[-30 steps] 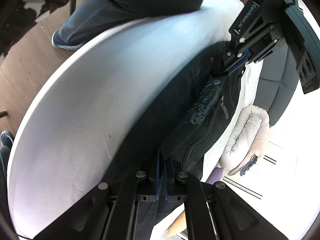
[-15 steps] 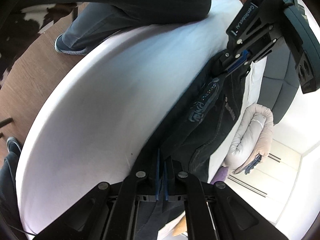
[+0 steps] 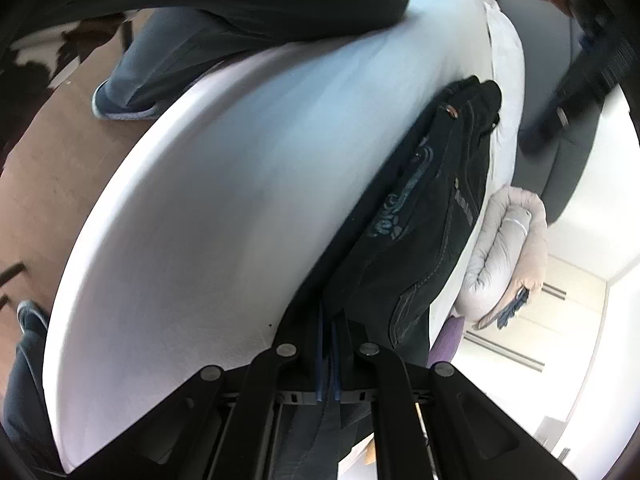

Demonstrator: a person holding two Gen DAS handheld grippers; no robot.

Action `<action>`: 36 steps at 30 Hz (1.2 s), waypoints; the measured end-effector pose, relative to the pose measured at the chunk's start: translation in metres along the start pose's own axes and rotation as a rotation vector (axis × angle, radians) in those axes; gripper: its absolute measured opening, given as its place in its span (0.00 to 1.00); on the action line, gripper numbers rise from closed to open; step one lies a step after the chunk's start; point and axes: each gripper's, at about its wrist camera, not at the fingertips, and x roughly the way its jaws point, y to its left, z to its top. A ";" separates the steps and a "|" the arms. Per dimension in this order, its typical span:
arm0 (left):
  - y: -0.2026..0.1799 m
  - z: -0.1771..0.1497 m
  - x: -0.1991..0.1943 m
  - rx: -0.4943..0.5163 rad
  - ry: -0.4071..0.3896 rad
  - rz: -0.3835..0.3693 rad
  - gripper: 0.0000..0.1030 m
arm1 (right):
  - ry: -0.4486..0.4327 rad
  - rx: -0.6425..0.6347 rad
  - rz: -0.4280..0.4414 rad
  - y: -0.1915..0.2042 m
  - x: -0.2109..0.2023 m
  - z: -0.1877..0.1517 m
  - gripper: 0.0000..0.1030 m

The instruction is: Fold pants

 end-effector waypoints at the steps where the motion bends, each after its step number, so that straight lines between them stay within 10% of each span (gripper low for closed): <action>1: -0.003 0.005 0.009 -0.024 -0.003 -0.016 0.16 | 0.002 0.018 -0.008 0.000 0.000 0.000 0.07; 7: -0.023 0.005 0.108 -0.136 0.168 -0.008 0.16 | 0.009 0.237 -0.105 -0.003 -0.006 -0.005 0.14; 12: -0.016 0.000 0.110 -0.234 0.129 -0.030 0.16 | -0.075 0.729 -0.134 -0.035 -0.048 -0.052 0.94; 19: -0.019 0.005 0.125 -0.246 0.161 -0.016 0.16 | -0.039 1.846 0.104 -0.063 -0.040 -0.270 0.71; 25: -0.021 0.001 0.128 -0.259 0.150 0.008 0.16 | -0.095 2.790 0.215 0.024 0.003 -0.478 0.58; 28: -0.022 -0.004 0.125 -0.267 0.146 0.016 0.16 | -0.109 3.000 0.267 0.060 0.028 -0.520 0.49; 36: -0.016 -0.011 0.121 -0.278 0.146 0.011 0.16 | -0.142 3.073 0.326 0.074 0.067 -0.539 0.37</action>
